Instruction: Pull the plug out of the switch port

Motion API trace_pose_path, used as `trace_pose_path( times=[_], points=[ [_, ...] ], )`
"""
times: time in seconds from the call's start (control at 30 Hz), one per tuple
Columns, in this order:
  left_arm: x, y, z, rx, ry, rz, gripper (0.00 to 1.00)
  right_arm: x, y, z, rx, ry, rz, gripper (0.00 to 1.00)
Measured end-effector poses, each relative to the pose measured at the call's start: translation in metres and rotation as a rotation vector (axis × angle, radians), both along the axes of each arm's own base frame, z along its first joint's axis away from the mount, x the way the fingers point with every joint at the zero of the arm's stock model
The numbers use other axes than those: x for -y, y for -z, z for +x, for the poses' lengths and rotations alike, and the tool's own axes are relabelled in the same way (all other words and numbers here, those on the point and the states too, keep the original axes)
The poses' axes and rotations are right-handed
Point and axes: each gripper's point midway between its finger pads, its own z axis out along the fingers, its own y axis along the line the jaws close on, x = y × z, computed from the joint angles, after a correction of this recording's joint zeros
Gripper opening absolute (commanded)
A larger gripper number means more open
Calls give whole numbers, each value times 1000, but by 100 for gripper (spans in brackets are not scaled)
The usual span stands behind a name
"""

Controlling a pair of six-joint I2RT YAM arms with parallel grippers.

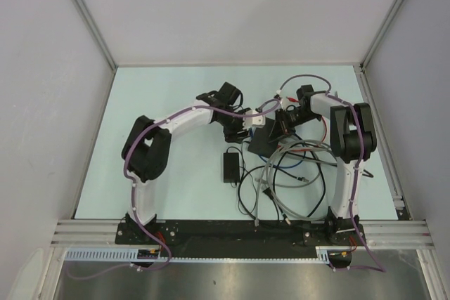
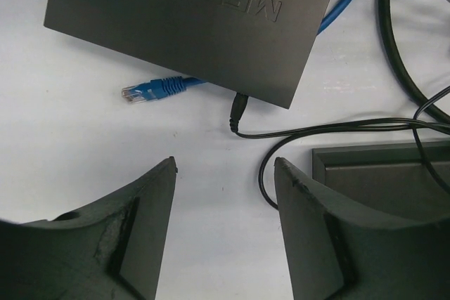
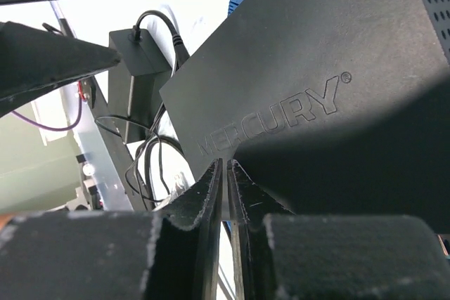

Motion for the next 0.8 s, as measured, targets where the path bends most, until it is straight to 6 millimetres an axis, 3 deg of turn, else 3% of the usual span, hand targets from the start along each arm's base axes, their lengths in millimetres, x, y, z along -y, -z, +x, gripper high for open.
trace_pose_path(
  times=[0.27,0.8],
  points=[
    [10,6,3,-19,28,-1,55,-1,0,0,-20,7,20,13],
    [24,25,-3,-88,48,15,52,-2,1,-2,-44,16,33,13]
  ],
)
